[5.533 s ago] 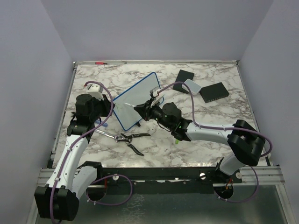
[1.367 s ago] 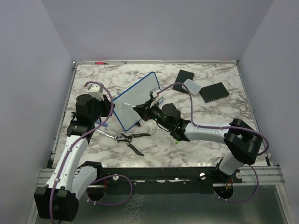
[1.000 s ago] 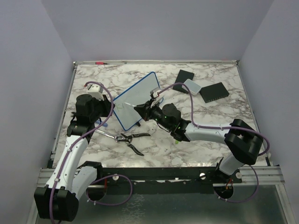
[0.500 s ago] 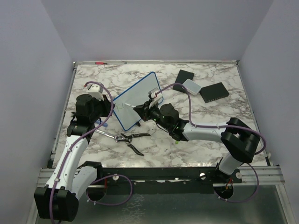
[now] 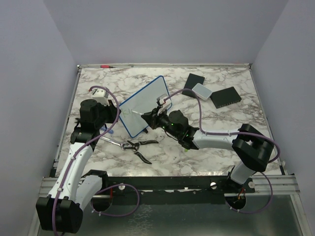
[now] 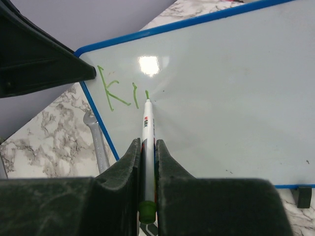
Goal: Write a sentence on the whiteboard
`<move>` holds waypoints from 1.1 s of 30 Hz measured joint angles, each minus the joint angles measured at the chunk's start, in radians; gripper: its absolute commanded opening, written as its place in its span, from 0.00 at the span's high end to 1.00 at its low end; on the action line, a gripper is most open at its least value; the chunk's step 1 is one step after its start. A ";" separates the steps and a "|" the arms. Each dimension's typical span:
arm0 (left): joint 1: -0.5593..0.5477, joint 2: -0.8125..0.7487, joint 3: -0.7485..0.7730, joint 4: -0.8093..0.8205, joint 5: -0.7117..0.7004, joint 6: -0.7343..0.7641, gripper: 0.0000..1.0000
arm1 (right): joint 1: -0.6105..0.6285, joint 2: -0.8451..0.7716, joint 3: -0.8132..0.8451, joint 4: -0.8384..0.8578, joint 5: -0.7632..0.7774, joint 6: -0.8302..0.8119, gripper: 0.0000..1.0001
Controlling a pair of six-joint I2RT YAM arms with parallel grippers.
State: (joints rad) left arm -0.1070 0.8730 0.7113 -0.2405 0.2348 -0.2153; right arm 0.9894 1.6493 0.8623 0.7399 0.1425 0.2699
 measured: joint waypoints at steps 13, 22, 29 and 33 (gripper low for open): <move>0.000 0.000 0.000 0.000 0.000 0.000 0.86 | 0.006 0.000 -0.020 -0.001 0.002 0.010 0.99; 0.000 0.000 0.000 0.000 0.000 0.000 0.86 | 0.006 0.000 -0.007 -0.001 0.027 -0.008 0.99; 0.000 0.000 0.000 -0.001 -0.001 0.000 0.86 | 0.006 0.000 0.003 0.000 0.037 -0.015 0.99; 0.000 0.000 0.000 -0.001 -0.001 0.000 0.86 | 0.006 0.000 0.003 0.000 0.045 -0.019 0.99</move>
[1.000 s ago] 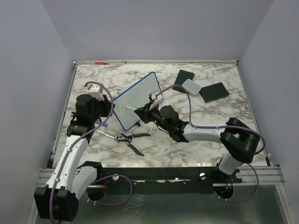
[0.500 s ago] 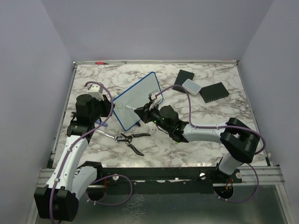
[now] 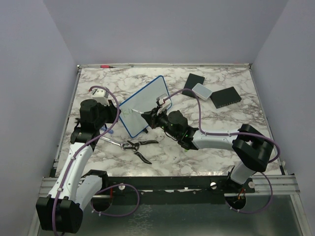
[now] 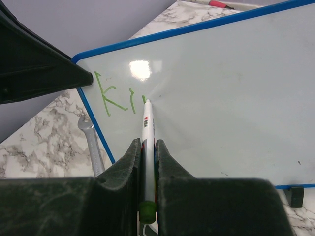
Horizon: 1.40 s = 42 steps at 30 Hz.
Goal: Write a sentence on the whiteboard
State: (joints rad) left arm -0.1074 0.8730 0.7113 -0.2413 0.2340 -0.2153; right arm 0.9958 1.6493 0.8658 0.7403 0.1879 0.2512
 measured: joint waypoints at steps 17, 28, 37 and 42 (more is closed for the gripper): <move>-0.004 0.000 0.000 0.000 -0.001 0.000 0.86 | 0.000 0.000 0.000 0.019 0.035 -0.001 0.99; -0.004 0.000 0.000 0.000 -0.002 0.000 0.86 | 0.000 -0.001 -0.030 0.025 0.040 0.014 0.99; -0.004 0.000 0.000 0.000 -0.003 0.000 0.86 | 0.000 -0.005 -0.048 0.022 0.039 0.021 0.99; -0.004 -0.002 0.000 0.000 -0.003 0.000 0.85 | 0.005 -0.047 -0.055 0.018 0.039 0.017 0.99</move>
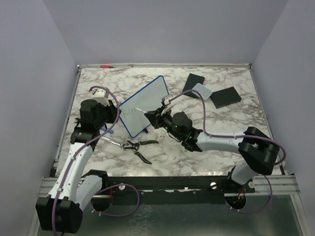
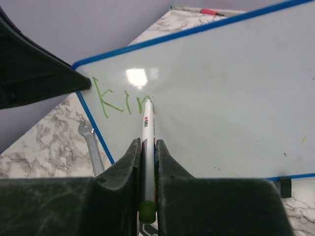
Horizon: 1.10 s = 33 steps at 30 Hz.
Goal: Write a sentence on the whiteboard
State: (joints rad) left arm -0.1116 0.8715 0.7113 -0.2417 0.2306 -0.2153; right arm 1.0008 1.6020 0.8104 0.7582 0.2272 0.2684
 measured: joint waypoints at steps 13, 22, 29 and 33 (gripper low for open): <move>0.000 -0.001 0.000 0.000 0.000 0.000 0.85 | 0.031 -0.037 0.043 0.004 -0.011 -0.032 0.99; -0.002 -0.002 0.000 0.000 0.000 0.000 0.85 | 0.033 0.005 0.076 0.003 -0.019 -0.041 0.99; -0.002 -0.002 0.000 0.000 0.000 0.000 0.85 | 0.033 0.025 0.089 0.002 -0.032 -0.042 0.99; -0.002 -0.002 0.000 0.000 0.000 0.000 0.85 | 0.033 0.033 0.091 0.002 -0.034 -0.042 0.99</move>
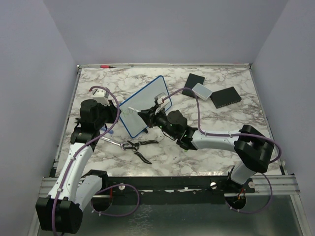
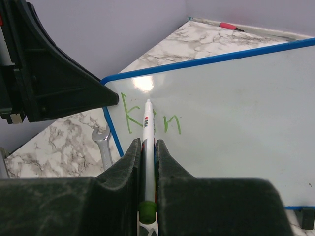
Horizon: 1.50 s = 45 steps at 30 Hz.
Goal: Write a sentence on the whiteboard
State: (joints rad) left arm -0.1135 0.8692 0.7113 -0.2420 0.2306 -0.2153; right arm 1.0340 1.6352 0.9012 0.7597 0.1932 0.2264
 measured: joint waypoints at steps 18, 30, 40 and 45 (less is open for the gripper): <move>-0.002 0.000 0.000 0.000 -0.003 0.000 0.85 | 0.000 0.033 0.014 0.002 0.000 0.000 0.99; -0.005 0.000 0.000 -0.001 -0.011 0.000 0.85 | 0.000 -0.002 0.001 0.002 0.000 -0.005 0.99; -0.006 0.000 0.000 -0.001 -0.013 0.002 0.86 | 0.000 -0.142 -0.077 0.002 0.002 -0.010 0.99; -0.006 0.000 0.000 -0.001 -0.012 0.014 0.87 | 0.000 -0.212 -0.118 -0.005 0.008 -0.015 0.99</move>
State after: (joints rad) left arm -0.1200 0.8692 0.7113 -0.2428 0.2184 -0.2012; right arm 1.0344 1.4231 0.7834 0.7547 0.2012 0.2115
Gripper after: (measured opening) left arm 0.187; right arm 0.105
